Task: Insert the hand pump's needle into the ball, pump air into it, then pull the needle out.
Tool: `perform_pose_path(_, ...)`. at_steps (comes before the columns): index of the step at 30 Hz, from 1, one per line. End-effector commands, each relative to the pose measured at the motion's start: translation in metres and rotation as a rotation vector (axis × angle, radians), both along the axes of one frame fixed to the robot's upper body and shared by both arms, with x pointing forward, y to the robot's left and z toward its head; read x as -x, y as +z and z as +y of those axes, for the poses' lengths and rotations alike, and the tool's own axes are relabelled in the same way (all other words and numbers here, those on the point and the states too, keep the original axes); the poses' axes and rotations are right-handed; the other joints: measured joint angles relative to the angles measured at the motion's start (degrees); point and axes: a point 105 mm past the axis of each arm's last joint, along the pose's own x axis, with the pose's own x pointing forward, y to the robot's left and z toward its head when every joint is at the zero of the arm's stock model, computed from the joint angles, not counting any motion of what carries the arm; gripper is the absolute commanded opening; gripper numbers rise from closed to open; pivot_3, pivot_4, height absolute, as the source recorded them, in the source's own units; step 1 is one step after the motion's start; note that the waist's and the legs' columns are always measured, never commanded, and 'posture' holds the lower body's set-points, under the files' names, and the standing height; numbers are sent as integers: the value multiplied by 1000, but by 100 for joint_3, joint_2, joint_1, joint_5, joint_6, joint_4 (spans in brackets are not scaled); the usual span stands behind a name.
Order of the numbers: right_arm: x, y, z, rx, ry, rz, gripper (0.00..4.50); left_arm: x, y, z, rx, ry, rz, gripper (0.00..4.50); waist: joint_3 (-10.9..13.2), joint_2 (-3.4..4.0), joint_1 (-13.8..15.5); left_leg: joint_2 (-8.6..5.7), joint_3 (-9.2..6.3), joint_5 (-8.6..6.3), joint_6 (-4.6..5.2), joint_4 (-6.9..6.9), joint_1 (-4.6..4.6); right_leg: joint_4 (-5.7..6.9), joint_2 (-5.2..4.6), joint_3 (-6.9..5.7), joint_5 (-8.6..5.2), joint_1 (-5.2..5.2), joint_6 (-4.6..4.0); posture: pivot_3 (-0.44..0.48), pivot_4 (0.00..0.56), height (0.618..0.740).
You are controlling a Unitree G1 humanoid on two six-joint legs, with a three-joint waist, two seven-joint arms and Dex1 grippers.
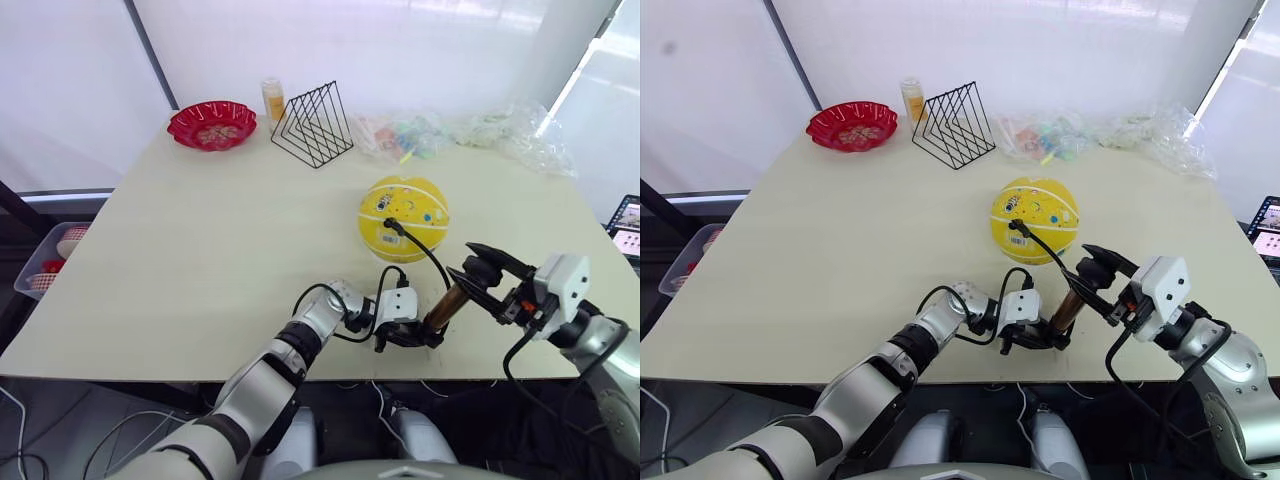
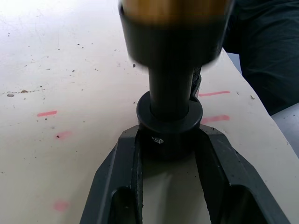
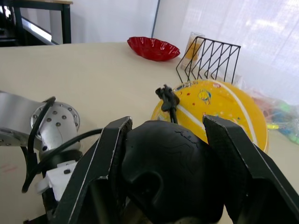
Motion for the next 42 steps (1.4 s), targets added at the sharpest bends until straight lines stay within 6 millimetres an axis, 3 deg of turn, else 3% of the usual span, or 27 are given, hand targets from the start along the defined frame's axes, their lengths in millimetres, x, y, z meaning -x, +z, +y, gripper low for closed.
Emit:
perform_pose_path(1,7,-34,8,4,44,123,1938,17,-50,37,-215,48,134,1097,0,8,-5,0,1,0,0,0,0,0,0,1,0,0,0,0,150,740)
perform_pose_path(8,11,4,12,-26,116,-4,1938,18,-50,37,-217,42,137,1097,12,29,-5,-3,3,0,0,0,-4,0,0,2,0,-2,0,0,150,740)
perform_pose_path(16,19,88,-10,1,119,-170,1937,17,-49,38,-222,37,133,1097,45,59,11,-11,1,0,0,0,-15,0,1,0,0,-4,0,0,150,740)
perform_pose_path(20,20,99,-13,0,111,-177,1938,17,-49,38,-223,37,133,1097,66,49,16,-10,1,0,0,1,-15,0,1,0,0,-3,1,0,150,740)
perform_pose_path(24,23,136,-22,1,97,-268,1937,16,-48,39,-224,37,134,1097,79,68,3,-11,11,0,0,4,-16,0,-5,8,1,-4,3,0,150,740)
perform_pose_path(27,25,150,-22,1,101,-294,1938,16,-48,39,-226,37,134,1097,92,54,18,-13,8,0,1,5,-16,0,-5,6,1,-3,3,0,150,740)
perform_pose_path(31,25,153,-20,-3,105,-290,1937,15,-48,40,-229,38,133,1097,104,67,26,-11,5,1,1,5,-22,-1,-4,3,1,-5,2,0,150,740)
perform_pose_path(38,14,59,-4,69,120,-27,1937,15,-48,38,-221,44,135,1097,78,35,13,-6,3,0,1,4,-16,-1,1,2,0,-4,1,0,150,740)
perform_pose_path(40,13,44,0,59,129,-4,1937,16,-48,38,-222,43,135,1097,62,25,-2,-6,7,0,1,4,-8,-1,-1,6,1,-2,2,0,150,740)
perform_pose_path(42,13,40,1,56,130,-9,1937,16,-48,38,-222,42,134,1097,47,18,-14,-4,6,0,0,4,-2,0,-1,5,1,0,2,0,150,740)
